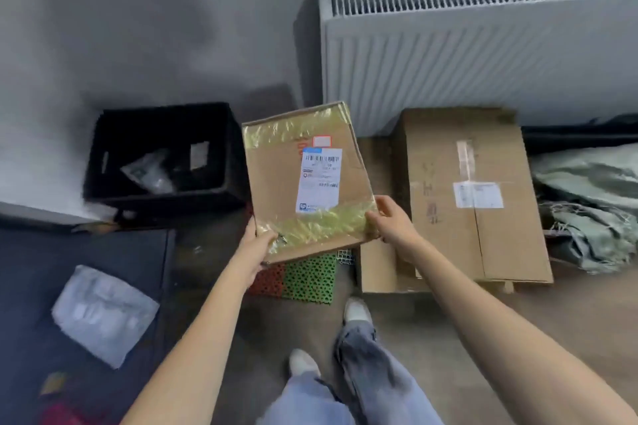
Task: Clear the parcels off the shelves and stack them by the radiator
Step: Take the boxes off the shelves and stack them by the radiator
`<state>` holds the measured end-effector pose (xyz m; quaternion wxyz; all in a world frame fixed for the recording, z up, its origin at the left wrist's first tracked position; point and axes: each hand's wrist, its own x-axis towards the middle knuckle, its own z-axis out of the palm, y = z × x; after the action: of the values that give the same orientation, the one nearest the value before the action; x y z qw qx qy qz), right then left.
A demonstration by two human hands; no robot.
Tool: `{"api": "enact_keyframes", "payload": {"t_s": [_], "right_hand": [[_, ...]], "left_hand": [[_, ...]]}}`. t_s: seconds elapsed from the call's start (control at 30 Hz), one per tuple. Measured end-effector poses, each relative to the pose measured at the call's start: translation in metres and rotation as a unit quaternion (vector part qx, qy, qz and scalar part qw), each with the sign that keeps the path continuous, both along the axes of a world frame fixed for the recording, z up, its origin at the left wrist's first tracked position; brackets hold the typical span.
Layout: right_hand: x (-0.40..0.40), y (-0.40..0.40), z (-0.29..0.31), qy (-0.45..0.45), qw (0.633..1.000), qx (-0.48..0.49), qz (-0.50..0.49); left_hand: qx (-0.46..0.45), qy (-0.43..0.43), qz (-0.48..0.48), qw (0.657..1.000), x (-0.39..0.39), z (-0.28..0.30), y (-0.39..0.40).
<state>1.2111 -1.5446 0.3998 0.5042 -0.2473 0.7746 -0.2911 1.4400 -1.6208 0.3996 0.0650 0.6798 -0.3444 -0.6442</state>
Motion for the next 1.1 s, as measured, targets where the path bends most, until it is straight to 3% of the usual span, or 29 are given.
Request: {"api": "enact_keyframes", "payload": {"t_s": [0.13,0.3,0.4,0.53,0.67,0.8,0.93,1.1], "right_hand": [[0.002,-0.008,-0.17,-0.049,0.996,0.058,-0.04],[0.003,-0.029,-0.35,-0.055,0.992,0.101,-0.059],[-0.001,-0.058,-0.417,-0.025,0.992,0.093,-0.086],[-0.01,-0.099,-0.458,0.054,0.992,0.036,-0.111],[-0.004,-0.12,-0.462,0.12,0.99,-0.004,-0.073],[0.016,-0.113,-0.429,0.199,0.98,-0.015,0.013],[0.025,-0.107,-0.367,0.226,0.969,0.015,0.097],[0.045,-0.13,-0.216,0.219,0.953,0.023,0.208]], "left_hand": [[0.019,-0.018,0.043,0.999,-0.004,-0.178,-0.009],[0.018,-0.035,-0.009,0.999,-0.004,-0.364,-0.041],[-0.004,-0.029,-0.025,0.999,-0.017,-0.439,-0.073],[-0.061,-0.014,0.01,0.998,-0.054,-0.494,-0.116],[-0.119,-0.02,0.032,0.992,-0.086,-0.509,-0.141],[-0.063,-0.01,-0.019,0.998,-0.089,-0.476,-0.131],[-0.031,0.003,-0.057,0.998,-0.075,-0.401,-0.107],[-0.01,-0.039,-0.063,0.997,-0.016,-0.251,-0.089]]}}
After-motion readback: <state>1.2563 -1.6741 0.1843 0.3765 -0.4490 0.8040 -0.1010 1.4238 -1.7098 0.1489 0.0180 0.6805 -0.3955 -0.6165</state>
